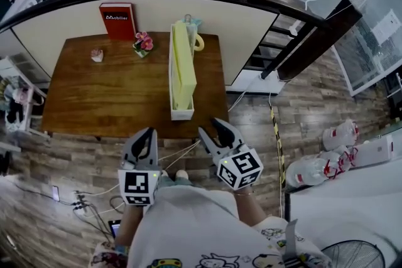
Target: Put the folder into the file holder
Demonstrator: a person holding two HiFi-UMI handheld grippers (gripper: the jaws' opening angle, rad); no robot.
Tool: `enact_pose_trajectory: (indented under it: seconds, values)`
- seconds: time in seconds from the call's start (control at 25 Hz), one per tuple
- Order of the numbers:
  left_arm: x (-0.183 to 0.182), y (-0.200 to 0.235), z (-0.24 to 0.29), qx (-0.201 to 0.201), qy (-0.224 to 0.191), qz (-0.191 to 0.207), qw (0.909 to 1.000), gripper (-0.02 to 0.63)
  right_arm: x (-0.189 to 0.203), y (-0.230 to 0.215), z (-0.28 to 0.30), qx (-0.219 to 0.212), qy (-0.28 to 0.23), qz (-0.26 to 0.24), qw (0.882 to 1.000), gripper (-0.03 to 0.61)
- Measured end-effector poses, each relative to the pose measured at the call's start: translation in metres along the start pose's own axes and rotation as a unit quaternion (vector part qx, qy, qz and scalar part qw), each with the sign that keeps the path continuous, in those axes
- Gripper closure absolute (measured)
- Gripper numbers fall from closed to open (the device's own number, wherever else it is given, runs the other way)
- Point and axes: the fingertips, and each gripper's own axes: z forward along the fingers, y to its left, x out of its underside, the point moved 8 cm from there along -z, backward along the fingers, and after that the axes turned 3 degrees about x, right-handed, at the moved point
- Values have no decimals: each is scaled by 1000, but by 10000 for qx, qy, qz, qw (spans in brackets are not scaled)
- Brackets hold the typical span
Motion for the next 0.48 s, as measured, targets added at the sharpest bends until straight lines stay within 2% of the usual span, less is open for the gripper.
enact_pose_trajectory:
  seconds: [0.48]
  values:
    - [2, -6, -1, 725, 13, -202, 9972, 606, -1, -5, -21, 148, -202, 80, 9997, 558]
